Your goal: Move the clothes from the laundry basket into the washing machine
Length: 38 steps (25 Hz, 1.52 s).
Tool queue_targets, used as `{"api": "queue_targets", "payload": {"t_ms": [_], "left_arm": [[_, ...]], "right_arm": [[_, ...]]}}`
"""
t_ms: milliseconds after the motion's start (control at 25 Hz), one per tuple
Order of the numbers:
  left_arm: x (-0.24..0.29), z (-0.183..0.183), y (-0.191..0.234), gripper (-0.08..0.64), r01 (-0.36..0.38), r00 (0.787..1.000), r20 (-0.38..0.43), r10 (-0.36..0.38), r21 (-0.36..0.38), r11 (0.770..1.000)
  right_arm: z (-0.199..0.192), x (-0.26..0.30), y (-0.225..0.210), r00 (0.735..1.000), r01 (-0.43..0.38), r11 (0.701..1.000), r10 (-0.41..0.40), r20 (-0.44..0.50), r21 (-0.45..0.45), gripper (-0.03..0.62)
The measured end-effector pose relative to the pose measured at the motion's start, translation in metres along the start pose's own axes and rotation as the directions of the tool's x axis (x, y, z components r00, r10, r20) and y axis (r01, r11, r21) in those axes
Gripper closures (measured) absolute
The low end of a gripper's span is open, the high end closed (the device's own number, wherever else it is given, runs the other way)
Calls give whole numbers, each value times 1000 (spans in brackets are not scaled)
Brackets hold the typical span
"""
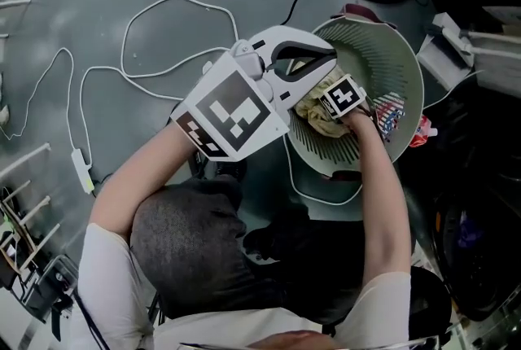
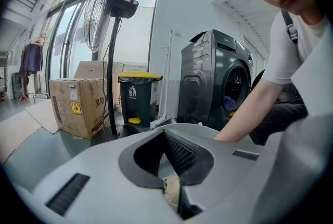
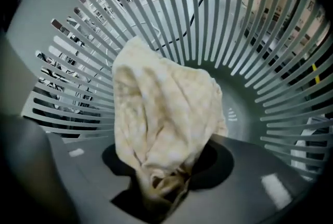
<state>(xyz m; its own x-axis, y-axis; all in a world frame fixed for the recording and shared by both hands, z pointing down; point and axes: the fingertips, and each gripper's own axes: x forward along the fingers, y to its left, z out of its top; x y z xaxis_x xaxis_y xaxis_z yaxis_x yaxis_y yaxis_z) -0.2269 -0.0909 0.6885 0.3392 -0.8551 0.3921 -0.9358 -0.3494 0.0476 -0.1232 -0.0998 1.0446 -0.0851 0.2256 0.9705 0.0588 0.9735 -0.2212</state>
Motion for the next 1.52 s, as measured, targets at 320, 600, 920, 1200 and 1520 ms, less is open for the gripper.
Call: {"api": "queue_targets", "payload": {"t_ms": [320, 600, 920, 1200, 1520], "left_arm": [[7, 42, 1, 555, -20, 999, 30, 19, 21, 1000], [17, 70, -12, 554, 5, 998, 60, -9, 62, 998], [21, 109, -25, 555, 20, 999, 45, -25, 114, 993], [32, 134, -42, 555, 58, 996, 64, -65, 104, 993], [51, 158, -74, 555, 133, 986, 95, -140, 80, 988]], "right_arm": [[15, -79, -2, 987, 88, 996, -84, 135, -22, 350], [25, -139, -2, 947, 153, 988, -142, 288, -16, 350], [17, -198, 23, 911, 176, 984, -156, 382, -19, 350], [3, -254, 22, 848, 215, 976, -207, 488, 40, 351], [-30, -317, 22, 779, 244, 956, -294, 554, 164, 351]]}}
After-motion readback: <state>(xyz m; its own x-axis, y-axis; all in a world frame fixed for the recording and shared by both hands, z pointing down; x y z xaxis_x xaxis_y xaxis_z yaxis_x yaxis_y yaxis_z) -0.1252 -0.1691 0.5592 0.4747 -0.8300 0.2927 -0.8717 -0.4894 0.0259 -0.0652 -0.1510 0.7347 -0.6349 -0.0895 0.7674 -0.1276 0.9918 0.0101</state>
